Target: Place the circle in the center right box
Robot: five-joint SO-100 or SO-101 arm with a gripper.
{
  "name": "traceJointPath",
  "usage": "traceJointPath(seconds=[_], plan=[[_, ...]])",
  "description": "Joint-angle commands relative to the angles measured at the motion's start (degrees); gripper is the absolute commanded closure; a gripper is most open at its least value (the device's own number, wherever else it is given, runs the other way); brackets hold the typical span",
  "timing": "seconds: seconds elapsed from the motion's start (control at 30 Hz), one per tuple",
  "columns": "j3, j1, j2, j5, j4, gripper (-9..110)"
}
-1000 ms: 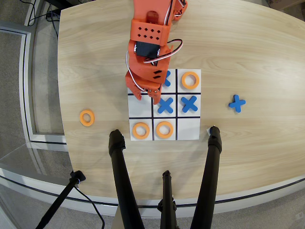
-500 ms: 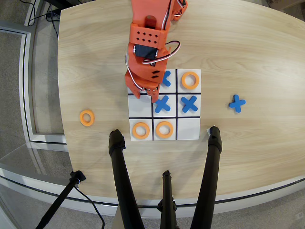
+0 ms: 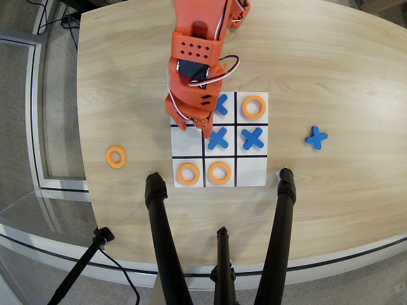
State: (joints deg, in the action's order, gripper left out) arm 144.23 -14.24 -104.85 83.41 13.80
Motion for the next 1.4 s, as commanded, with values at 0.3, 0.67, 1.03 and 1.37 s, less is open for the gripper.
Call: traceJointPath(seconds=[0.3, 0.67, 1.03, 1.37], plan=[[-25.3, -4.1, 1.0, -5.7, 23.1, 86], [-43.9, -10.7, 10.4, -2.6, 33.5, 85], [-56.8, -15.1, 27.4, -0.8, 29.4, 85], [-63.0, -16.3, 39.5, -0.2, 25.0, 85]])
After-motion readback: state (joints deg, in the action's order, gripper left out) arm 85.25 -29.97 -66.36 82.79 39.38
